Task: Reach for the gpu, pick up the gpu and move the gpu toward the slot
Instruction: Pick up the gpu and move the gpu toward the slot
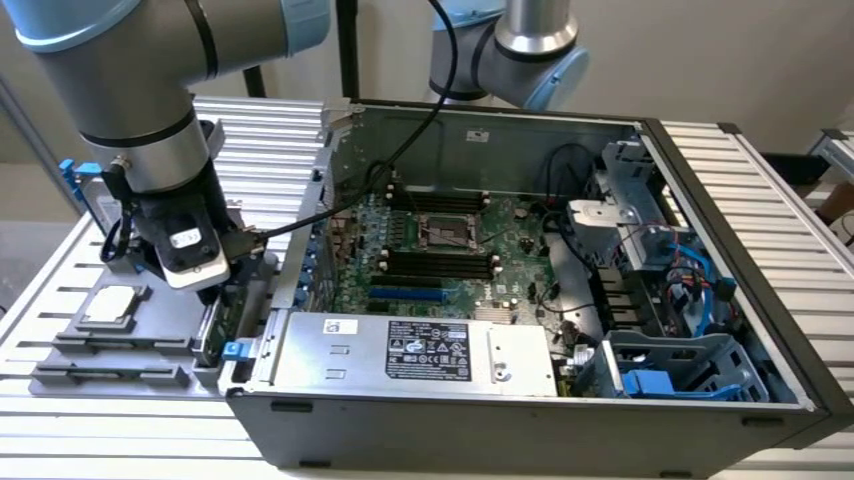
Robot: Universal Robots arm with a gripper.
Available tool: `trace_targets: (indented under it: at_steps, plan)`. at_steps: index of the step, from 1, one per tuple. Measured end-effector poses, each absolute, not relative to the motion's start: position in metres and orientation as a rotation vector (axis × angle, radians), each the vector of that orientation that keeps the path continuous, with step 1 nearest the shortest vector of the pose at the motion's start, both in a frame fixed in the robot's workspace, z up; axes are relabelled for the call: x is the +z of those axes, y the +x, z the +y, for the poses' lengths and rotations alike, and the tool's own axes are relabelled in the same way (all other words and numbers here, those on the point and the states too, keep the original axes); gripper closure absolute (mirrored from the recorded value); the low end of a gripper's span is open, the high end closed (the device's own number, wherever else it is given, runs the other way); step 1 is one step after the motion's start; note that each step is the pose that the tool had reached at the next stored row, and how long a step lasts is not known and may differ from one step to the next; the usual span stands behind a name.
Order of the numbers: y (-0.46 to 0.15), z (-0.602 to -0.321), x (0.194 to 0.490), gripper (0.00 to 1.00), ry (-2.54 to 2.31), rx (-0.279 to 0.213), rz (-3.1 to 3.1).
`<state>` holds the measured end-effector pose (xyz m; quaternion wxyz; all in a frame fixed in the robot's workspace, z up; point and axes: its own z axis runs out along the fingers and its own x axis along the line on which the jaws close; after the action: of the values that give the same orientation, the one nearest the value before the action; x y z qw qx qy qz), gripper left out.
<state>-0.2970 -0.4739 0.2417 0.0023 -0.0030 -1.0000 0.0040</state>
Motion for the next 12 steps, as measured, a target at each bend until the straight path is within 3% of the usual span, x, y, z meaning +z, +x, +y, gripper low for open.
trace_targets:
  at_steps: [12]
  plan:
    - [-0.2970,-0.4743,0.2425,0.74,-0.008,0.001,-3.137]
